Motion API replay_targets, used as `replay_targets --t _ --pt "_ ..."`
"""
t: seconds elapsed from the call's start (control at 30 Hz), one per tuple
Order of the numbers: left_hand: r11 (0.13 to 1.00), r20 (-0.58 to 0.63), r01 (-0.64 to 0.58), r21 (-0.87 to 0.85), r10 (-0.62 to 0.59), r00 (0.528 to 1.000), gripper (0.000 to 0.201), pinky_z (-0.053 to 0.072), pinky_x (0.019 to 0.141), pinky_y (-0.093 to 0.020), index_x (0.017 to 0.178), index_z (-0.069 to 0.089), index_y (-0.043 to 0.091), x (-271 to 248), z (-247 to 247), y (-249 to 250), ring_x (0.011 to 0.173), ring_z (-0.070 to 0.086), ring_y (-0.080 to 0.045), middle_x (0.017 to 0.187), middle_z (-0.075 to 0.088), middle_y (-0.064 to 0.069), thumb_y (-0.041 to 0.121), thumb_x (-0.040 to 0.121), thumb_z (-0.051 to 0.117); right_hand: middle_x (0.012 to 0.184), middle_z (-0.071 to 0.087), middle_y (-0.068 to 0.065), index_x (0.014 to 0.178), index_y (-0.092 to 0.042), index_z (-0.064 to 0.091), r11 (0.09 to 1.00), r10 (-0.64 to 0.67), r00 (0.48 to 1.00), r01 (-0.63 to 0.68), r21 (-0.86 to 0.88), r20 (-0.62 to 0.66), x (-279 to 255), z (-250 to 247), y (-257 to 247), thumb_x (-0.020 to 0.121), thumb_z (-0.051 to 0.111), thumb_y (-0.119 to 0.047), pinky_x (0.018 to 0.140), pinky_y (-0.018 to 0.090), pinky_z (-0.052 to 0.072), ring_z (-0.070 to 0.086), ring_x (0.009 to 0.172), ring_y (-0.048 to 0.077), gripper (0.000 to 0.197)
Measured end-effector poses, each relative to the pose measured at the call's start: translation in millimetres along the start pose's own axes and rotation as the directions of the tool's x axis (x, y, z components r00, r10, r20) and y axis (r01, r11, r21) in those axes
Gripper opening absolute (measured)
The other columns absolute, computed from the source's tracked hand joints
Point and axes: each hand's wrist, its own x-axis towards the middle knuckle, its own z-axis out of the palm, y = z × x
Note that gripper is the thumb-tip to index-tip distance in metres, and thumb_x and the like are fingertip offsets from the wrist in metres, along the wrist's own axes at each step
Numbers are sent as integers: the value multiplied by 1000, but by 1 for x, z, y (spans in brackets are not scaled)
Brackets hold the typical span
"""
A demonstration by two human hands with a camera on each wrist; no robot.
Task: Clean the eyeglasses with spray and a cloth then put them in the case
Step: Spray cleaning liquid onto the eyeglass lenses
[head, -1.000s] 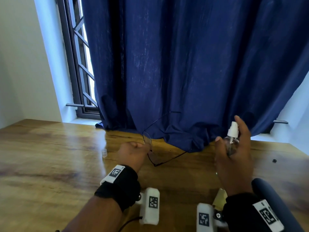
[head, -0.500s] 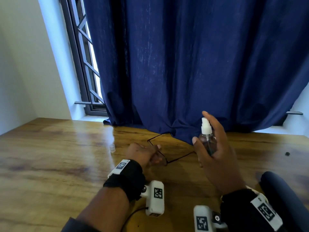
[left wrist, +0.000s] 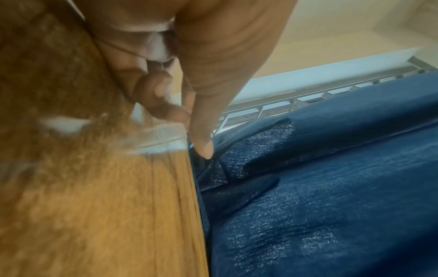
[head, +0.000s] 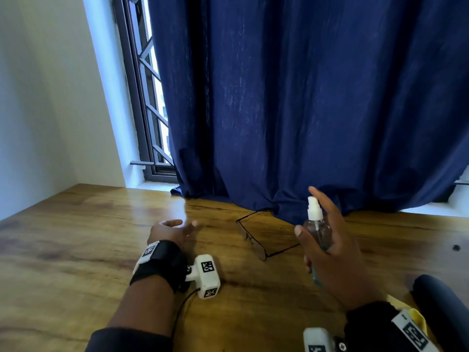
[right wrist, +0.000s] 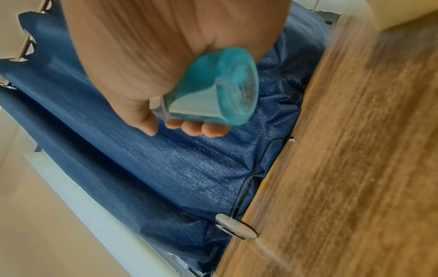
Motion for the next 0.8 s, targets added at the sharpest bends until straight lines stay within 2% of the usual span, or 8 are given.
replay_targets --t 0.13,0.23,0.3,0.33,0.43,0.5,0.63,0.8 --pt "1000 13 -5 29 4 1000 15 61 88 -57 87 79 21 18 3 -7 89 77 -36 86 81 -9 25 75 87 80 64 7 139 -71 31 994 68 993 -75 76 93 1 4 -1 98 64 -27 55 48 61 60 57 27 68" --pt "985 13 -168 42 168 986 11 63 78 -38 90 78 18 2 16 6 87 74 -33 87 78 -8 25 84 82 78 66 8 138 -73 28 986 117 981 -133 99 152 1 6 2 98 65 -30 56 43 62 61 57 20 70" --pt "938 130 -333 -100 344 930 11 55 57 -24 99 75 10 -27 36 18 73 70 -24 77 75 -5 19 92 74 74 67 11 142 -72 16 982 152 970 -170 86 188 0 8 6 97 66 -35 58 39 62 64 55 19 77" --pt "904 226 -375 -205 416 881 14 53 54 -23 104 74 7 -43 48 24 72 70 -21 77 77 -4 16 95 70 72 68 12 143 -73 9 979 170 964 -189 80 204 0 9 7 96 67 -38 59 39 62 65 55 20 82" --pt "851 444 -342 -398 506 740 20 57 66 -23 113 72 11 -85 74 34 89 78 -15 100 82 -7 19 97 65 72 67 16 145 -70 -1 966 212 946 -241 97 244 -2 12 11 94 70 -37 58 42 60 65 55 25 94" --pt "829 506 -355 -433 549 665 27 60 75 -24 115 72 11 -101 85 31 95 78 -15 102 81 -8 24 93 66 74 67 10 149 -66 0 956 219 935 -263 130 280 -2 12 12 94 71 -32 51 37 58 63 54 23 96" --pt "823 569 -362 -437 565 597 35 59 88 -33 116 75 13 -110 97 20 97 76 -18 105 81 -10 29 85 71 77 71 -5 149 -66 0 950 236 901 -293 110 363 -3 12 10 95 69 -32 47 31 55 61 52 19 93" --pt "832 628 -371 -413 555 546 30 59 86 -28 113 76 16 -108 96 19 99 76 -17 108 80 -9 27 86 69 94 76 6 149 -66 7 937 262 893 -326 126 367 -1 12 8 95 70 -35 50 36 59 64 57 25 88"
